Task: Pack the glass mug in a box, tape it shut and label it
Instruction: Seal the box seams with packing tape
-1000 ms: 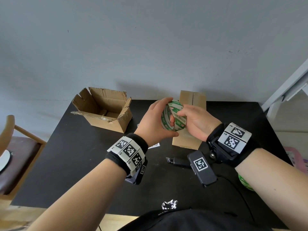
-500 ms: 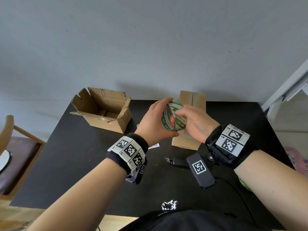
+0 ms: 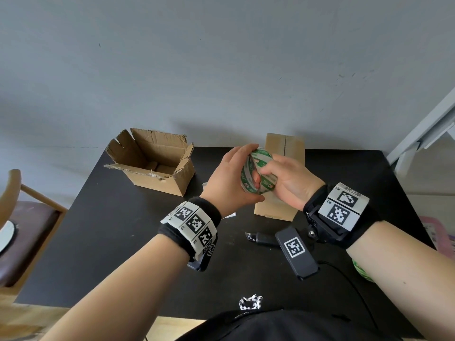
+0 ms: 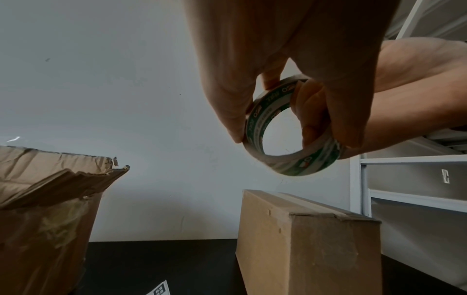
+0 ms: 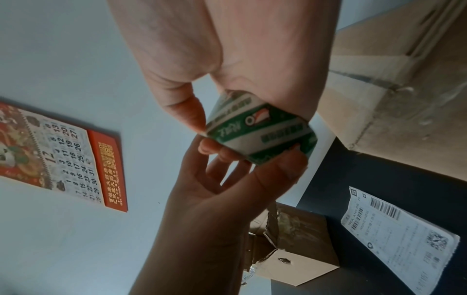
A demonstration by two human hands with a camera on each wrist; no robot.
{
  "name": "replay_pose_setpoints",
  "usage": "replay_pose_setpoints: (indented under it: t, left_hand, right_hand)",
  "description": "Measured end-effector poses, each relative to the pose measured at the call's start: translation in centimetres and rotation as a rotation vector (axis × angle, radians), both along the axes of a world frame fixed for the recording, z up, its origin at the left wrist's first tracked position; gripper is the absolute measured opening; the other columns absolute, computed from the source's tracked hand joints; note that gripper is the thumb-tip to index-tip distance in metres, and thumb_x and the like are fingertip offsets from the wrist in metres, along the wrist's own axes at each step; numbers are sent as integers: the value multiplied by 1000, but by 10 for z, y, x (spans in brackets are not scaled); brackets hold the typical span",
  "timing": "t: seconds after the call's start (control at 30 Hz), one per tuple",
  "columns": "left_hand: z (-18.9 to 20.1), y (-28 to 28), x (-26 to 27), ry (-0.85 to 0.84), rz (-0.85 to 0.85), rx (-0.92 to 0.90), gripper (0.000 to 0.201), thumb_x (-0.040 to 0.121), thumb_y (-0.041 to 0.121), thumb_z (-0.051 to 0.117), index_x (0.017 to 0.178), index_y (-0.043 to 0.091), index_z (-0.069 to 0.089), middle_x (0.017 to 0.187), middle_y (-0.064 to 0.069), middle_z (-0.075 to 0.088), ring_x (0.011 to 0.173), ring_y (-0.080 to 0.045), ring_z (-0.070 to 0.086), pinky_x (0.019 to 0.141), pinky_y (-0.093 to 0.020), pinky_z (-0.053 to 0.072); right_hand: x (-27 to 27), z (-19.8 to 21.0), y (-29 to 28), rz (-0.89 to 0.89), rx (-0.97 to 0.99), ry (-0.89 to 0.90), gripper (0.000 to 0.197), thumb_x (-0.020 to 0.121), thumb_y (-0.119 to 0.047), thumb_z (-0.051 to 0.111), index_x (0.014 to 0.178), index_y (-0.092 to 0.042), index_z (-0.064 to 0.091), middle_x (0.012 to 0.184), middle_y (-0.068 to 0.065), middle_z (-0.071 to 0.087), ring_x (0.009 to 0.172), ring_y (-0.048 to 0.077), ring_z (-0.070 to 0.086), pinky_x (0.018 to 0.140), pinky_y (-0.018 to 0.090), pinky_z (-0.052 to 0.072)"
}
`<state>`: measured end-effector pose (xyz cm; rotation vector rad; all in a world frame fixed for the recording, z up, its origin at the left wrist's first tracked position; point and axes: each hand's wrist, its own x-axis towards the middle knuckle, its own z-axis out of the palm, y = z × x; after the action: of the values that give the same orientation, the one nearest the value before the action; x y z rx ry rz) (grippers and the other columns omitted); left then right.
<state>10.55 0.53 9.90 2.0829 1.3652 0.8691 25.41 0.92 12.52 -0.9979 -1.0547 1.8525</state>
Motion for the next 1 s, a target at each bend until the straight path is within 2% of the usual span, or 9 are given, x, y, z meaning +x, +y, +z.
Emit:
replay_pose_setpoints:
  t: [0.17,0.3,0.37,0.47,0.63,0.73,0.77,0.87,1.0]
  left_hand:
    - [-1,0,-2,-2,6,2,98,57,22,88,140,20,36,136,1,43,127,-11,36,97,-12,31]
    - [0,0,-3,-8,-5,-5,98,58,21,87,140,20,36,136,0,43,127,-10,35,98,-13,31]
    - [-1,0,-3,-8,-6,-6,97,58,20,87,141,20,36,136,0,43,127,-9,35,96,-7,29]
    - [-2,1,-3,-5,-8,-6,98,58,23,87,141,20,35,137,1,43,127,-8,34,92,2,24]
    - [-2,0,-2,1,-9,-6,98,58,24,87,141,20,35,137,1,44,129,-9,34,98,-11,30]
    - [-1,-1,-2,-28,-9,-20,97,58,22,87,140,20,36,135,2,45,128,-10,35,101,-17,34]
    - [-1,-1,-2,-41,-8,-30,97,58,22,87,140,20,36,134,2,46,127,-10,36,103,-22,37]
    - [-1,-1,-4,-90,-19,-58,96,57,23,87,138,19,37,130,5,49,126,-14,40,104,-36,42]
    - [-3,-3,-6,-154,-44,-100,96,53,31,85,136,23,36,126,9,52,121,-14,49,100,-41,46]
  right_hand:
    - [-1,-2,-2,-29,14,-10,34,80,14,35,108,2,50,88,17,52,85,25,53,78,37,47]
    - [-1,-1,-1,-8,-8,39,22,79,-5,53,101,-2,57,89,12,59,84,20,58,79,36,47]
    - [0,-2,0,-9,-15,41,28,80,-10,55,107,-1,56,94,16,57,87,23,57,82,37,47]
    - [2,-2,0,-5,-29,50,33,82,-2,47,115,1,50,99,20,51,87,26,54,81,38,47]
    - [0,1,0,-8,-55,43,40,68,-4,48,107,2,52,86,18,53,80,25,54,79,39,47]
    - [3,-1,0,8,-53,44,47,66,0,44,112,4,51,91,19,52,84,27,53,80,40,47]
    - [3,-2,0,9,-41,50,44,69,1,44,112,5,51,90,19,53,81,25,54,79,39,47]
    - [6,-1,1,-2,-86,149,25,93,-5,37,110,2,54,86,16,58,73,19,59,73,33,50]
    - [15,0,2,77,-108,200,30,96,-8,33,111,2,56,86,16,68,78,22,66,75,34,55]
